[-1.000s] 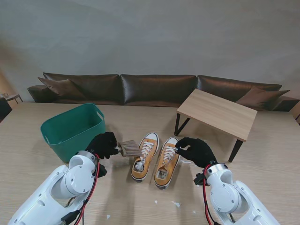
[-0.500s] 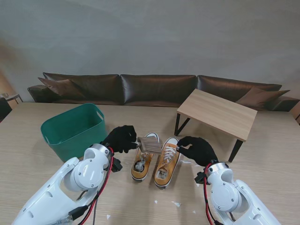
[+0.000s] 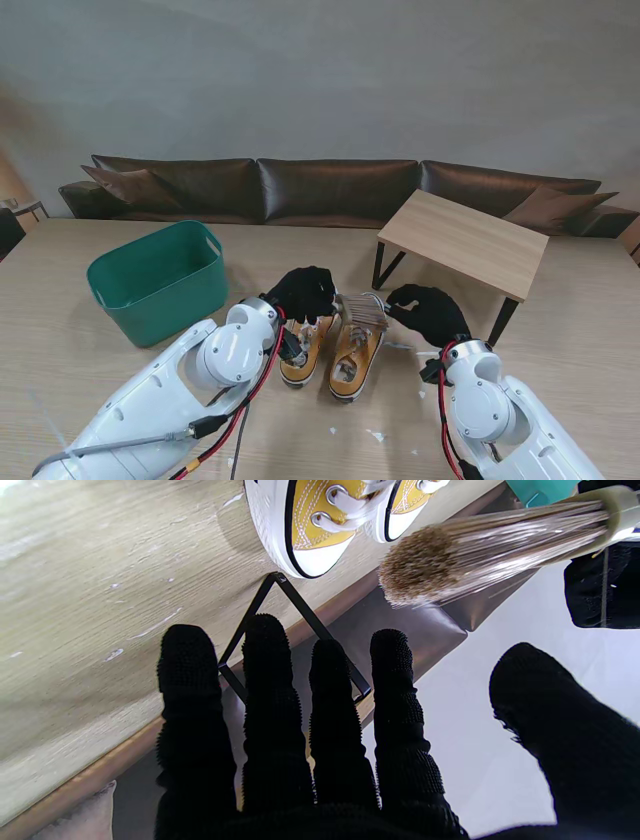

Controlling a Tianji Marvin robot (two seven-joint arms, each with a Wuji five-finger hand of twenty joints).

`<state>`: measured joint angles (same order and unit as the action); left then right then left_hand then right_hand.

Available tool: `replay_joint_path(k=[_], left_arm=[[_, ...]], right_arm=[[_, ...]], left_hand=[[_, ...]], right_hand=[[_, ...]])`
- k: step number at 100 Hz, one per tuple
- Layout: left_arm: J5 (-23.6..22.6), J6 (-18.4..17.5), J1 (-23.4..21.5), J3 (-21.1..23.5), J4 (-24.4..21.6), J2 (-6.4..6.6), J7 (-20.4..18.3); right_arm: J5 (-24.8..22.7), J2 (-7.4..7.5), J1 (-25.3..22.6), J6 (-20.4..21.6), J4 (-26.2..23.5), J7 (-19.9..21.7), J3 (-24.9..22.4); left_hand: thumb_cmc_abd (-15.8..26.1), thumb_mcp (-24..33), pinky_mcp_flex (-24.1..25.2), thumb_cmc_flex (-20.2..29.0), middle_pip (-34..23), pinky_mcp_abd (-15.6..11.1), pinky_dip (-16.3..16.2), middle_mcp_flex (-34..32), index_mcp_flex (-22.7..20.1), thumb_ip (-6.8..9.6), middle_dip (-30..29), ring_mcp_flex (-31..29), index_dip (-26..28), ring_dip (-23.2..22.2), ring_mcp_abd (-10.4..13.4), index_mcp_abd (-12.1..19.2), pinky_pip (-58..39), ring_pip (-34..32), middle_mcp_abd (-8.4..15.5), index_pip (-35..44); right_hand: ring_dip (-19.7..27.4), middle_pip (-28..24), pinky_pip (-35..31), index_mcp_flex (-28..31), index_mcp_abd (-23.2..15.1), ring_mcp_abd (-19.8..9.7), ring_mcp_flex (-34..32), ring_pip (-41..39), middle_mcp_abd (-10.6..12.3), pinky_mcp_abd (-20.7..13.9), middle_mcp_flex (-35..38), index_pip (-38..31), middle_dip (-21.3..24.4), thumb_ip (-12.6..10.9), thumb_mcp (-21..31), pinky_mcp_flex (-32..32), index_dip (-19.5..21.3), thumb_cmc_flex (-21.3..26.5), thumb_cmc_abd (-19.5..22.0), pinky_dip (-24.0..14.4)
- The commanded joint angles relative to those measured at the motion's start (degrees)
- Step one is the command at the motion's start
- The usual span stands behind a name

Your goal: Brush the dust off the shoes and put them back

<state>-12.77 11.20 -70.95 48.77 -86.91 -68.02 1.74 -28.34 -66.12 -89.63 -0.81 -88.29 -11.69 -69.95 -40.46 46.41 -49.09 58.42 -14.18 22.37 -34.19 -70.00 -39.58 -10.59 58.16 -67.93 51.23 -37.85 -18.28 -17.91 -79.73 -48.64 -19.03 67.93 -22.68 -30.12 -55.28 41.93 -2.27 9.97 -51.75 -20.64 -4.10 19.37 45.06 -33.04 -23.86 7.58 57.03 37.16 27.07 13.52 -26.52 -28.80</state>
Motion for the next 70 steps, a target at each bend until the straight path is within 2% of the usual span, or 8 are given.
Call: replay_joint_path(k=[1, 34, 48, 70], left_arm=[[0.3, -0.2, 0.9, -0.5, 1.0, -1.26, -0.8], [1.6, -0.9, 5.7, -4.5, 9.4, -3.23, 0.7], [0.2, -0.8, 5.6, -4.8, 9.9, -2.75, -0.1], [-3.3, 0.3, 3.5, -2.9, 7.8, -1.04, -1.8]], right_arm=[[0.1, -0.34, 0.2, -0.2, 0.4, 0.6, 0.2], [0.6, -0.52, 1.3, -0.5, 2.0, 0.2, 0.8], [0.8, -0.54, 1.3, -0.7, 2.1, 0.3, 0.8], [0.9, -0.56, 1.4, -0.7, 2.3, 0.3, 0.8]], left_hand=[[2.4, 6.6, 0.0, 5.8, -1.5, -1.1, -0.1, -1.7, -1.4, 2.16, -0.1, -4.1, 0.4, -0.7, 0.8, -0.2, -0.2, -0.8, 0.6, 2.1], [2.4, 6.6, 0.1, 5.8, -1.5, -1.1, -0.1, -1.8, -1.4, 2.18, 0.0, -4.1, 0.4, -0.7, 0.8, -0.1, -0.3, -0.9, 0.7, 2.2], [2.4, 6.6, 0.1, 5.8, -1.5, -1.1, -0.1, -1.7, -1.4, 2.17, -0.1, -4.2, 0.3, -0.7, 0.8, -0.1, -0.3, -0.9, 0.7, 2.3], [2.5, 6.5, 0.1, 5.8, -1.5, -1.3, 0.0, -1.8, -1.3, 2.19, -0.1, -4.1, 0.2, -0.7, 0.8, -0.1, -0.3, -0.8, 0.7, 2.3]], right_hand=[[-0.6, -0.9, -0.8, 0.2, 0.3, 0.2, -0.4, -0.6, -0.9, 1.4, 0.5, -0.6, 1.0, -1.1, 0.8, -14.7, -1.2, -2.1, 1.7, 0.6], [-0.6, -0.9, -0.9, 0.2, 0.3, 0.2, -0.5, -0.6, -0.8, 1.4, 0.5, -0.6, 1.0, -1.1, 0.8, -14.7, -1.3, -2.1, 1.8, 0.6], [-0.6, -1.0, -0.8, 0.3, 0.4, 0.3, -0.4, -0.6, -0.9, 1.4, 0.5, -0.7, 1.0, -1.1, 0.8, -14.7, -1.3, -2.1, 1.8, 0.6], [-0.6, -1.0, -0.8, 0.2, 0.4, 0.3, -0.4, -0.6, -0.8, 1.3, 0.5, -0.6, 1.0, -1.1, 0.8, -14.8, -1.3, -2.1, 1.8, 0.6]])
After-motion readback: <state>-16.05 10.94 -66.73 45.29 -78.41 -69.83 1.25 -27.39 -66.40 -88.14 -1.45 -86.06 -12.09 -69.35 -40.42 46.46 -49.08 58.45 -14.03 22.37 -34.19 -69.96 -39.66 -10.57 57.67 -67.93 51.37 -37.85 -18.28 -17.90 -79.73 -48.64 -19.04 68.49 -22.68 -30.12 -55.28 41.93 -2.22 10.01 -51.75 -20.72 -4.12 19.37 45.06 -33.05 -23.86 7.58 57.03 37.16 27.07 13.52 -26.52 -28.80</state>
